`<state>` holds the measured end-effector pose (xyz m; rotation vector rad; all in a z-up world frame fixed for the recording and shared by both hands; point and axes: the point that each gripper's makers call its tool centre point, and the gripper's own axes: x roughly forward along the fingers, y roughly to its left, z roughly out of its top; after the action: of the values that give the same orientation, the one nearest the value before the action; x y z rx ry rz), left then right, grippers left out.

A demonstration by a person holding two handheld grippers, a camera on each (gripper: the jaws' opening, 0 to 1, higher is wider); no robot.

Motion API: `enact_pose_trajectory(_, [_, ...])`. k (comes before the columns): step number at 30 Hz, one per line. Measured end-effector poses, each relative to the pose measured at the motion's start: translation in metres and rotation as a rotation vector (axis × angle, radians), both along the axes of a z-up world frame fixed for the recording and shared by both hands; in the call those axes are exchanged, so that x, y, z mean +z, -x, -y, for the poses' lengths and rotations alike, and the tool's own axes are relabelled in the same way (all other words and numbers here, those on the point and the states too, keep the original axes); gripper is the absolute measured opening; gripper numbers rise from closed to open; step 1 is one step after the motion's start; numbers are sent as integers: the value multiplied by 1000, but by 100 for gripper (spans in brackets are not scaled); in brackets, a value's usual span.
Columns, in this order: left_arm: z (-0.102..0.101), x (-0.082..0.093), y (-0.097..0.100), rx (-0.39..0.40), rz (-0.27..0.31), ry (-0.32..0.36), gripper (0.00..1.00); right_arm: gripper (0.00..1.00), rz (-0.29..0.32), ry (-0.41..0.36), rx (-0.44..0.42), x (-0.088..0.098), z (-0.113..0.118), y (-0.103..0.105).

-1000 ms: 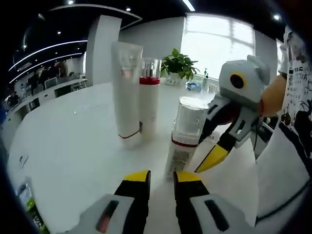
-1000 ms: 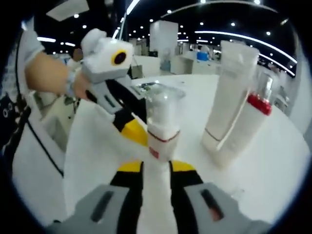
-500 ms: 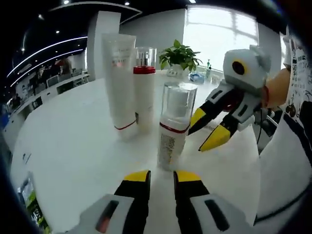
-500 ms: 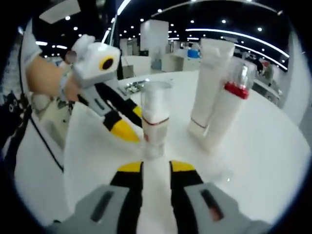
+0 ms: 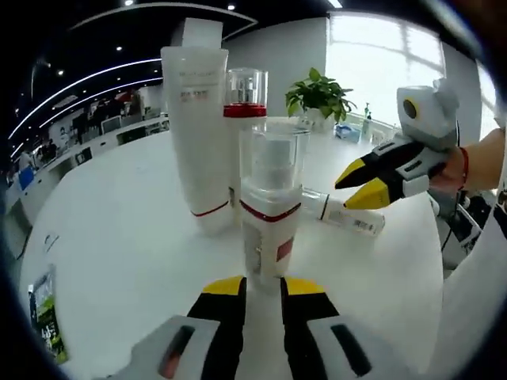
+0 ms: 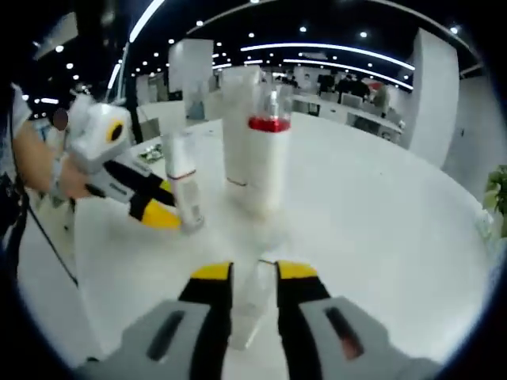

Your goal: Arrange the skincare products in the storage area until every visible bottle or jar stands upright without overlapping.

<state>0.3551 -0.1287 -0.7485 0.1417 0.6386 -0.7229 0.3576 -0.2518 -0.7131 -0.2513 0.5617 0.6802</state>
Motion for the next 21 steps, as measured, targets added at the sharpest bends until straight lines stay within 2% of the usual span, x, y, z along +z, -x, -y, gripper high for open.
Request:
enact_pose_trajectory(4, [1, 0, -10, 13, 12, -21, 17, 19, 5, 36, -30, -4, 10, 0])
enact_pose_trajectory(10, [6, -1, -24, 2, 28, -46, 17, 19, -14, 27, -81, -5, 24, 3])
enact_pose_trajectory(21, [10, -4, -37, -89, 36, -83, 17, 19, -16, 45, -102, -8, 30, 7])
